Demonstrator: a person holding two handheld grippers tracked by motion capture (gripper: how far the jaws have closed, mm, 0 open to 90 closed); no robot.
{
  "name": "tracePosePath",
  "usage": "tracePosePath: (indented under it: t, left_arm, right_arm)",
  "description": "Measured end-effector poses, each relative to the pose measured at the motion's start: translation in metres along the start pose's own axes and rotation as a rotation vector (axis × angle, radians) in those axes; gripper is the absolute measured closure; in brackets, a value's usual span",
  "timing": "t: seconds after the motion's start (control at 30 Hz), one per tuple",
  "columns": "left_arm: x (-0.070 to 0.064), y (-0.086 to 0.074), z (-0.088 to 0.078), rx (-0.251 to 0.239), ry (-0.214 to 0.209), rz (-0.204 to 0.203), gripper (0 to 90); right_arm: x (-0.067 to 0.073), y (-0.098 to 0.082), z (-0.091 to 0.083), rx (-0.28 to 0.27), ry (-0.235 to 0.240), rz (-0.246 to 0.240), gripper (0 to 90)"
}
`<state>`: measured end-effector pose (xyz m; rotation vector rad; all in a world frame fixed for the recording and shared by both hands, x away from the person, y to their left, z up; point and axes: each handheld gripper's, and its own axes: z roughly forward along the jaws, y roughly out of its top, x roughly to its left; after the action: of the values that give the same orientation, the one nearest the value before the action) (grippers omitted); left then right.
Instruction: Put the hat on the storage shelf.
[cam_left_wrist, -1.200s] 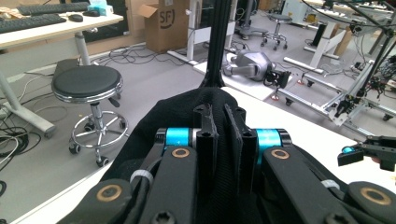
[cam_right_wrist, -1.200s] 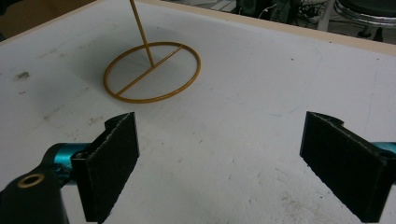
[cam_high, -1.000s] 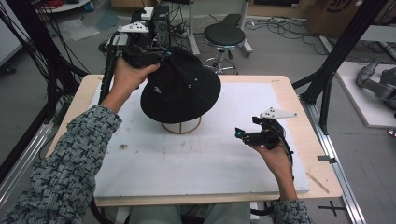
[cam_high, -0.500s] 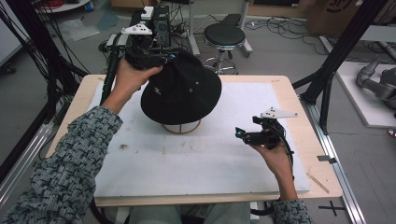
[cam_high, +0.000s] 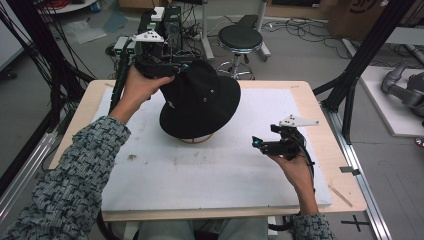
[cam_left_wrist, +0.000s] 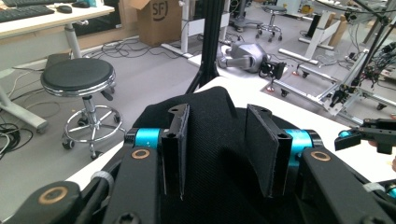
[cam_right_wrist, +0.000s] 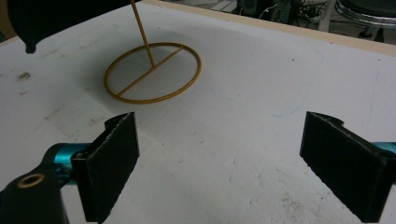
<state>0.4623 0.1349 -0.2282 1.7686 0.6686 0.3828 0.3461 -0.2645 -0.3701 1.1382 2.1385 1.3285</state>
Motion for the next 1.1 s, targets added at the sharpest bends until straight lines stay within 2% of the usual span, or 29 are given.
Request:
tracePosePath:
  t: [0.17, 0.6, 0.87, 1.1]
  left_arm:
    - [0.0, -0.001, 0.0, 0.001, -0.003, 0.008, 58.2]
    - [-0.002, -0.002, -0.001, -0.021, 0.02, 0.029, 46.4]
    - [0.002, -0.003, -0.018, -0.03, 0.039, 0.025, 41.6]
    - [0.008, -0.006, -0.041, -0.046, 0.079, 0.021, 39.9]
  right_arm:
    - [0.0, 0.0, 0.0, 0.0, 0.0, -0.004, 11.5]
    - [-0.002, 0.001, -0.001, -0.008, -0.001, 0.003, 11.5]
    - [-0.004, 0.005, 0.001, -0.023, 0.009, 0.0, 11.5]
    - [-0.004, 0.009, 0.006, -0.021, 0.022, 0.001, 11.5]
